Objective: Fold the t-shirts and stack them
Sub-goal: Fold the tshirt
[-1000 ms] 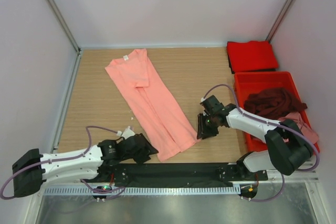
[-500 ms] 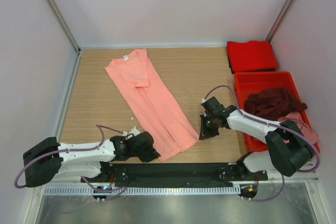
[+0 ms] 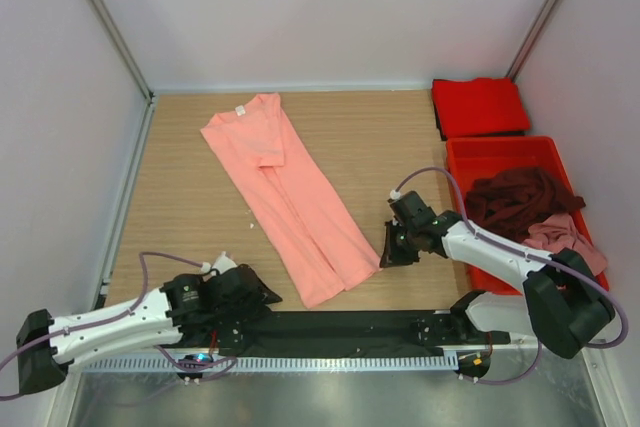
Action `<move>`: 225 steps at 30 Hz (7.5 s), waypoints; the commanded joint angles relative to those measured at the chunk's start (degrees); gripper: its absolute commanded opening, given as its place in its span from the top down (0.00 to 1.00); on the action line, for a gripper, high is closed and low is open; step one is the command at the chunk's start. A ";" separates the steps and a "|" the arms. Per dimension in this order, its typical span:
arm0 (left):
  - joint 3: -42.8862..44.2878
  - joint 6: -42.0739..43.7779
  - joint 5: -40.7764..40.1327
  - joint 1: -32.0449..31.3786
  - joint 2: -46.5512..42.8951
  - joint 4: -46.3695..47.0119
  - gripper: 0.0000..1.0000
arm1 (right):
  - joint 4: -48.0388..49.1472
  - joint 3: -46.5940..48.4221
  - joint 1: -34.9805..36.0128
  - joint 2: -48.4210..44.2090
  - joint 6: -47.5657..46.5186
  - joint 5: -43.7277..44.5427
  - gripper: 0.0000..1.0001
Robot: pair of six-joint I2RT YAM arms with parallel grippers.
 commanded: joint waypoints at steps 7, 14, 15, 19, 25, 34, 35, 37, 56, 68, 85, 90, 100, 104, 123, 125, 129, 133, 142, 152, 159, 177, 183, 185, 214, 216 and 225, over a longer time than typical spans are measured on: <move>3.22 5.66 -2.78 -0.12 9.61 7.33 0.51 | 1.18 -0.83 0.65 -2.12 1.44 -0.53 0.99; 5.77 4.88 -1.20 -0.12 23.16 16.37 0.48 | 0.83 -1.18 0.74 -3.35 1.18 -0.79 0.99; 5.77 4.61 -1.29 -0.12 23.95 16.30 0.49 | 0.74 -1.18 0.74 -3.61 1.18 -0.70 0.99; 4.81 2.77 -1.99 -0.12 25.01 16.30 0.51 | 0.74 -1.70 0.65 -4.40 1.44 -0.79 0.99; 2.70 0.48 -1.90 -0.12 24.58 16.03 0.70 | 1.00 -1.71 0.74 -4.58 1.62 -1.31 0.99; 0.50 -1.45 -1.82 -0.20 20.27 13.32 1.00 | 0.65 -1.09 0.65 -5.55 1.62 -1.49 0.99; 0.85 -1.71 -1.73 -0.12 19.75 12.09 1.00 | 0.56 -1.00 0.74 -5.55 1.62 -1.49 0.99; 1.64 -1.98 -2.43 -0.12 17.12 6.82 1.00 | 0.39 -1.00 0.65 -5.72 1.71 -1.58 0.99; 17.80 25.50 -2.79 22.90 21.54 0.82 0.53 | 0.91 -1.44 0.65 -6.08 1.45 -1.76 0.99; 21.25 30.36 0.21 27.22 36.09 10.93 0.55 | 0.65 -1.71 0.74 -6.60 1.18 -1.23 0.99; 20.88 31.24 2.05 29.15 43.20 12.80 0.80 | 0.83 -1.35 0.74 -6.08 1.18 -1.23 0.99; 21.07 30.98 1.17 29.15 43.48 6.64 1.00 | -0.40 -1.27 0.74 -6.86 1.09 -0.26 0.99; 15.88 33.17 4.78 32.14 38.81 5.84 0.89 | 0.03 -2.58 0.74 -8.80 3.55 -0.79 0.99; 20.26 36.51 3.29 32.58 40.57 0.14 0.71 | 1.26 -3.99 0.74 -10.55 5.31 -1.76 0.99; 15.26 11.74 9.09 7.71 34.59 11.11 0.57 | 0.74 -3.64 0.74 -10.91 5.49 -1.93 0.99; 15.61 10.50 9.08 6.48 35.47 12.42 0.57 | 0.48 -3.73 0.74 -11.09 5.40 -1.67 0.99; 17.19 9.71 7.50 4.10 38.10 14.27 0.58 | 0.65 -4.25 0.74 -11.26 5.66 -1.67 0.99; 18.16 9.01 8.29 2.35 41.44 14.02 0.61 | 0.56 -4.25 0.74 -11.26 5.75 -1.67 0.99; 18.51 4.53 5.75 -3.01 42.24 8.84 0.65 | -0.05 -4.26 0.83 -12.05 5.49 -1.76 0.99; 22.12 2.95 2.05 -5.65 41.27 0.04 0.66 | 0.47 -4.52 0.74 -12.49 5.84 -1.93 0.99; 24.67 3.20 1.08 -6.97 44.78 2.94 0.73 | -0.05 -4.43 0.83 -12.84 5.84 -2.11 0.99; 19.48 1.18 -0.32 -6.63 32.41 1.36 1.00 | -4.27 2.33 5.30 -12.59 6.10 4.65 0.99; 18.52 8.47 1.87 3.63 26.78 0.84 1.00 | -5.67 10.06 5.48 -5.04 2.68 6.76 0.99; 19.74 13.30 2.66 7.51 24.76 -0.48 1.00 | -5.68 14.44 5.48 -2.92 1.10 8.35 0.99; 47.77 51.28 22.18 61.84 52.95 1.53 1.00 | -17.37 91.26 1.18 56.23 -22.11 4.23 0.99; 48.75 51.90 22.09 63.60 54.27 1.71 1.00 | -17.02 93.29 0.48 57.99 -22.02 3.87 0.99; 55.07 53.30 26.92 68.70 62.80 3.29 1.00 | -10.08 97.87 -2.51 62.47 -21.23 -0.08 0.99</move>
